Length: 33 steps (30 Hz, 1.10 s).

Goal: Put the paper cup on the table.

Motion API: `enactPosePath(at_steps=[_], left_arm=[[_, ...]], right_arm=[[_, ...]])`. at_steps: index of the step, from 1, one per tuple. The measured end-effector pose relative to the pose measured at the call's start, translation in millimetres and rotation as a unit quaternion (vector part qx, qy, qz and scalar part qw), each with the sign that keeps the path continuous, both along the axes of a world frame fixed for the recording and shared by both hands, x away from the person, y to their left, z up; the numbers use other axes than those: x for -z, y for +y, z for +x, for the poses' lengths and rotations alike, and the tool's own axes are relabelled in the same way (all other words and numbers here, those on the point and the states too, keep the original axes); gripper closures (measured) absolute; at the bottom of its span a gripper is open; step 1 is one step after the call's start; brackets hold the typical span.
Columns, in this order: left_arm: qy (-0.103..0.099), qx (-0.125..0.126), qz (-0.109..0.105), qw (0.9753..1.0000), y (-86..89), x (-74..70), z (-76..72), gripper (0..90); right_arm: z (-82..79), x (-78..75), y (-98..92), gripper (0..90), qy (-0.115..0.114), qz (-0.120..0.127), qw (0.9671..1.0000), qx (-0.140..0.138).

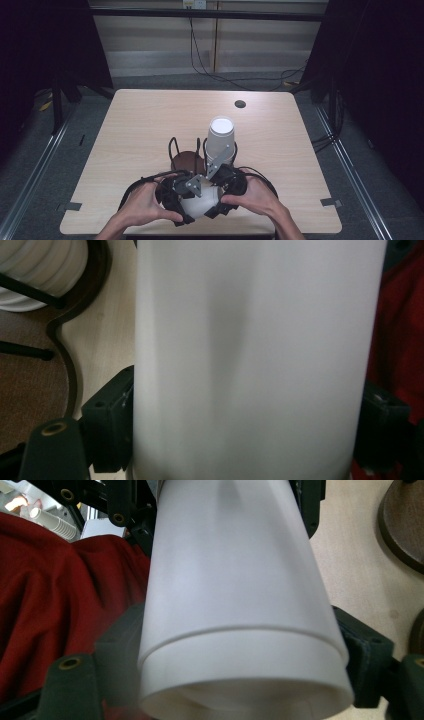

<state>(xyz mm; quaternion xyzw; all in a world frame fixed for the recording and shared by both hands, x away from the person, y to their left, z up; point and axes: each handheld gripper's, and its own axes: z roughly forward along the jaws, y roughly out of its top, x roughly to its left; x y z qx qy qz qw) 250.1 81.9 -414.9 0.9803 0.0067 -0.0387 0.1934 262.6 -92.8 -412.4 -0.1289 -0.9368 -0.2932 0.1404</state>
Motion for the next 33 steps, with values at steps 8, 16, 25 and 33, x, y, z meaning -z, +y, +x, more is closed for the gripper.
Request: enactPosePath(at_steps=[8, 16, 25, 33], left_arm=[[-0.002, 0.001, -0.008, 1.0, -0.5, 0.9, 1.0, 15.7], [0.003, -0.007, -0.031, 0.9995, 1.8, 1.2, 1.5, 12.8], [-0.001, -0.01, -0.045, 0.9989, 4.5, 2.4, 2.2, 12.4], [-0.006, 0.0, -0.082, 0.9966, 12.9, 1.3, 1.7, 12.2]], right_arm=[[-1.0, 0.2, -2.0, 24.3, -0.005, -0.001, 1.0, 0.003], [-1.0, -1.1, -4.8, 24.5, 0.0, 0.006, 0.9999, 0.011], [-3.3, -2.5, -4.7, 24.9, -0.006, 0.004, 0.9998, 0.021], [-4.9, -3.4, -6.7, 25.1, -0.005, 0.014, 0.9996, 0.024]])
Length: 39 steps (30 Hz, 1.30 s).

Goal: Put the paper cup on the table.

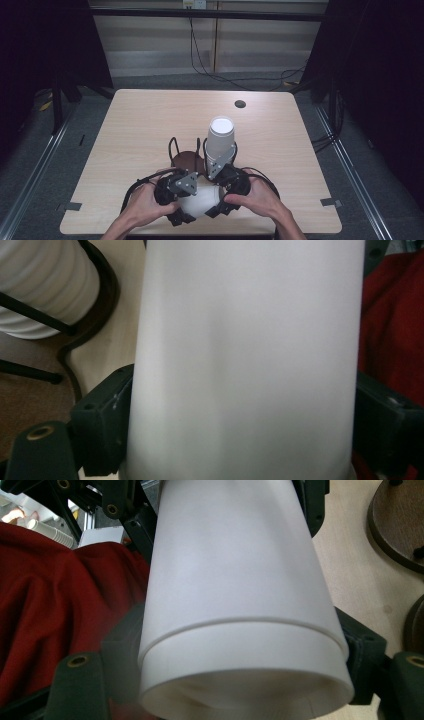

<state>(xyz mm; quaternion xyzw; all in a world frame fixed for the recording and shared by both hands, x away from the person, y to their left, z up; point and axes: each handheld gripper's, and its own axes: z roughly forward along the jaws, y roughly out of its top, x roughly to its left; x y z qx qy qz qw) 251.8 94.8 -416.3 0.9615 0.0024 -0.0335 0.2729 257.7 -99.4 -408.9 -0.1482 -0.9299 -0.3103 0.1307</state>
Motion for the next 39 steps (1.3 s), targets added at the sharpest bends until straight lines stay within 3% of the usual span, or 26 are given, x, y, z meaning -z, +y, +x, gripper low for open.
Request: enactPosePath(at_steps=[6, 7, 9, 13, 15, 19, 26, 27, 29, 33, 35, 37, 39], left_arm=[[0.002, -0.005, -0.025, 0.9997, 6.3, -4.2, 0.8, 11.4], [0.002, -0.012, -0.042, 0.999, 9.6, -7.0, 1.1, 11.4], [0.001, -0.004, -0.048, 0.9988, 11.0, -9.0, -0.1, 10.0], [-0.002, -0.014, -0.059, 0.9981, 16.0, -15.6, 2.7, 12.6], [0.002, -0.029, -0.086, 0.9959, 21.0, -20.0, 6.1, 13.5], [0.006, -0.04, -0.109, 0.9933, 27.1, -24.2, 7.4, 15.8], [0.001, -0.063, -0.118, 0.991, 29.2, -30.4, 7.5, 15.9], [0.0, -0.08, -0.13, 0.9883, 33.4, -31.2, 8.9, 16.0], [-0.002, -0.084, -0.134, 0.9875, 35.4, -31.1, 9.9, 15.8], [0.006, -0.11, -0.155, 0.9817, 48.0, -27.5, 13.0, 16.0], [0.0, -0.124, -0.164, 0.9787, 52.7, -28.0, 12.2, 16.0], [0.003, -0.132, -0.196, 0.9717, 59.5, -27.9, 10.9, 16.0], [0.009, -0.136, -0.199, 0.9706, 61.8, -26.0, 11.6, 15.9]], right_arm=[[-0.8, 1.4, -0.7, 25.2, -0.003, 0.004, 1.0, 0.002], [-0.9, 1.6, -2.4, 25.2, -0.004, 0.008, 1.0, 0.002], [-1.0, 0.6, -4.8, 25.4, -0.003, 0.012, 0.9999, 0.005], [-1.0, 0.4, -6.6, 25.4, -0.006, 0.016, 0.9998, 0.008], [-1.3, 1.3, -6.9, 25.4, -0.007, 0.017, 0.9997, 0.014], [-1.9, 0.2, -11.3, 25.4, -0.011, 0.023, 0.9995, 0.021], [-1.6, 2.5, -18.8, 25.2, 0.003, 0.027, 0.999, 0.037], [-1.7, 3.1, -20.3, 25.2, 0.0, 0.027, 0.9988, 0.04], [-1.4, 3.4, -22.4, 25.2, 0.005, 0.031, 0.9986, 0.044], [-0.1, 2.7, -29.2, 25.2, -0.003, 0.036, 0.9976, 0.059], [0.0, 2.1, -31.3, 25.1, -0.001, 0.037, 0.9973, 0.064], [2.2, 1.8, -39.0, 25.1, 0.0, 0.06, 0.9952, 0.078], [3.3, 1.5, -43.1, 25.1, 0.001, 0.073, 0.9935, 0.087]])
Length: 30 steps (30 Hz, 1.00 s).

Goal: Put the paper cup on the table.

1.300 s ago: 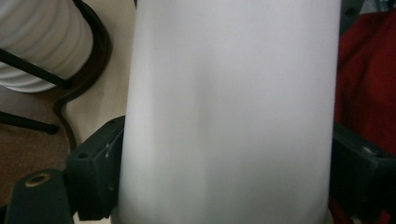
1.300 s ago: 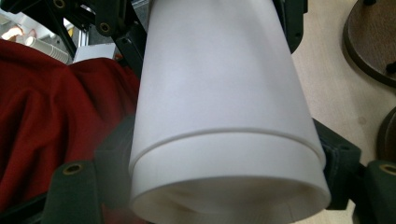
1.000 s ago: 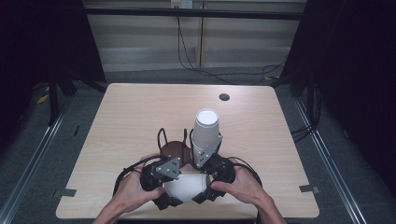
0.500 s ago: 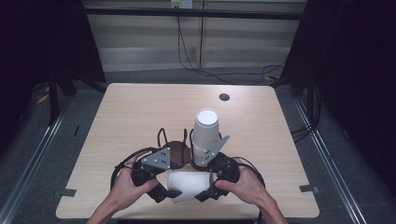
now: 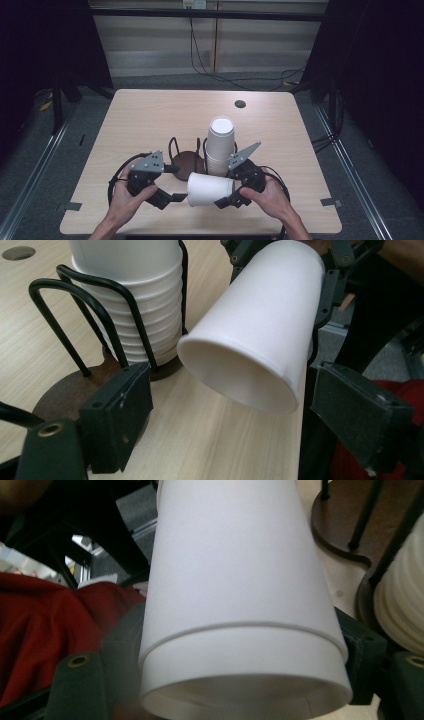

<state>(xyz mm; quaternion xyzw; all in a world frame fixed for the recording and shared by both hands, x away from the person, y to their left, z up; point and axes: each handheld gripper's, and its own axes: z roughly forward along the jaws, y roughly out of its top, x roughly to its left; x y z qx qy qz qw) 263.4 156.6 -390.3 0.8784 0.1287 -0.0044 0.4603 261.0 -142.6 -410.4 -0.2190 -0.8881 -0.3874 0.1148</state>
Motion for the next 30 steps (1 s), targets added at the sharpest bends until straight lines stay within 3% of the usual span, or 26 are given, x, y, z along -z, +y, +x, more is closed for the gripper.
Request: enactPosePath(at_steps=[3, 6, 10, 12, 13, 14, 17, 21, 26, 27, 30], left_arm=[[-0.004, -0.006, -0.002, 1.0, 1.3, 2.8, 0.0, 15.9], [0.007, -0.018, -0.02, 0.9996, 5.2, 9.4, 0.8, 15.9], [0.006, -0.025, -0.029, 0.9992, 7.2, 13.6, 0.2, 15.8], [0.004, -0.019, -0.022, 0.9996, 6.9, 18.0, -0.9, 15.9], [0.012, -0.005, -0.034, 0.9993, 8.6, 21.7, -1.5, 15.9], [0.012, -0.011, -0.044, 0.9989, 9.8, 23.2, -1.8, 16.0], [0.013, -0.012, -0.047, 0.9987, 11.1, 24.0, -1.3, 15.8], [0.016, -0.023, -0.067, 0.9974, 15.7, 25.3, -1.6, 15.8], [0.004, -0.039, -0.093, 0.9949, 18.6, 28.7, -1.9, 15.8], [0.012, -0.036, -0.105, 0.9938, 18.9, 29.3, -1.0, 15.8], [0.015, -0.044, -0.108, 0.993, 19.3, 30.0, -1.8, 15.8]], right_arm=[[0.3, -0.5, -1.6, 25.1, -0.006, 0.006, 1.0, 0.005], [0.8, -0.4, -2.8, 25.1, -0.009, 0.019, 0.9998, 0.008], [1.0, 0.9, -4.3, 25.1, -0.01, 0.031, 0.9994, 0.011], [1.7, 2.9, -6.1, 25.0, -0.011, 0.042, 0.9989, 0.015], [1.8, 3.5, -6.4, 25.0, -0.013, 0.045, 0.9987, 0.018], [1.9, 3.7, -6.9, 25.0, -0.015, 0.045, 0.9987, 0.02], [2.0, 4.3, -7.5, 25.0, -0.018, 0.054, 0.9982, 0.021], [2.6, 5.9, -6.6, 24.9, -0.012, 0.066, 0.9975, 0.023], [3.4, 5.9, -8.1, 24.9, -0.016, 0.077, 0.9964, 0.032], [3.4, 5.6, -8.9, 24.9, -0.02, 0.084, 0.9958, 0.032], [2.8, 5.4, -9.1, 24.9, -0.023, 0.093, 0.9949, 0.032]])
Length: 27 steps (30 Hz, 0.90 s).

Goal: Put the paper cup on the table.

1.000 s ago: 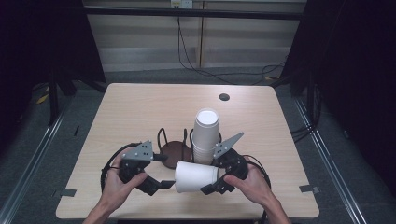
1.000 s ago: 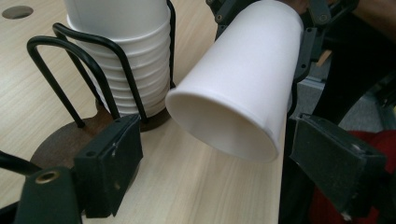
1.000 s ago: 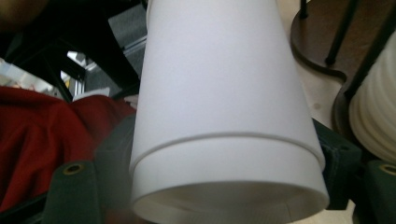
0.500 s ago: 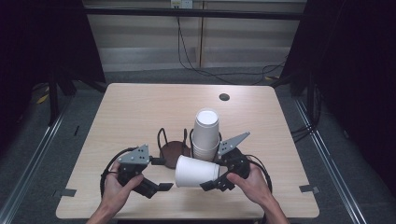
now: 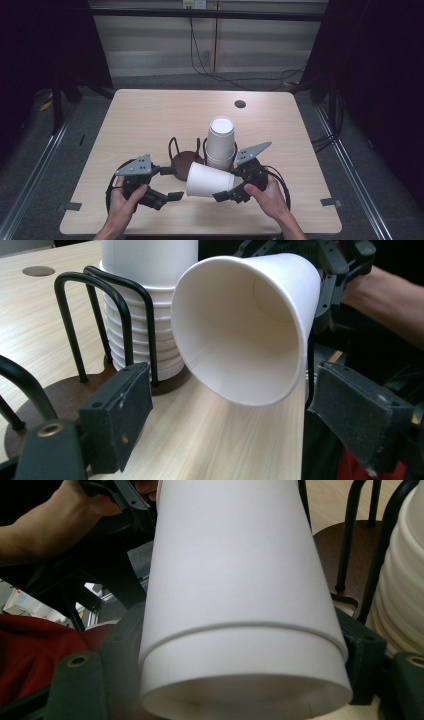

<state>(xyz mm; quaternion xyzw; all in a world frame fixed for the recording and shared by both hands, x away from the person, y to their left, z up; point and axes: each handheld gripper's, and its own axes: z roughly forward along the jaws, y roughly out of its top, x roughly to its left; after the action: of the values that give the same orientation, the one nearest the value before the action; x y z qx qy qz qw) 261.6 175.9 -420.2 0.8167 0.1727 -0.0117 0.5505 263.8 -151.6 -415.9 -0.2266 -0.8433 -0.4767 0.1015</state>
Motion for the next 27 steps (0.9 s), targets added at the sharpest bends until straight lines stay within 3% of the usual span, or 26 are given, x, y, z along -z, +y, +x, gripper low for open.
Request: enactPosePath(at_steps=[5, 11, 17, 22, 24, 27], left_arm=[[0.011, -0.002, -0.002, 0.9999, 0.7, 2.4, -2.2, 15.8], [0.011, 0.004, -0.023, 0.9997, 1.9, 1.7, -4.1, 15.8], [0.0, 0.0, -0.031, 0.9995, 0.2, 3.6, -6.2, 15.9], [0.005, 0.02, -0.043, 0.9989, -3.6, 6.0, -7.2, 15.8], [0.004, 0.007, -0.048, 0.9988, -5.1, 7.0, -6.8, 15.7], [0.009, 0.01, -0.047, 0.9988, -4.7, 8.4, -4.6, 14.3]], right_arm=[[-0.3, -1.2, -0.5, 24.9, -0.009, 0.011, 0.9999, 0.003], [-2.1, -2.7, -0.1, 25.0, -0.02, 0.032, 0.9993, 0.001], [-2.7, -2.9, 4.3, 25.0, -0.023, 0.038, 0.999, -0.002], [-3.8, -2.8, 6.7, 25.0, -0.027, 0.042, 0.9987, -0.006], [-5.8, -4.1, 7.8, 25.1, -0.033, 0.054, 0.998, -0.01], [-7.7, -5.8, 8.7, 25.2, -0.04, 0.058, 0.9975, -0.01]])
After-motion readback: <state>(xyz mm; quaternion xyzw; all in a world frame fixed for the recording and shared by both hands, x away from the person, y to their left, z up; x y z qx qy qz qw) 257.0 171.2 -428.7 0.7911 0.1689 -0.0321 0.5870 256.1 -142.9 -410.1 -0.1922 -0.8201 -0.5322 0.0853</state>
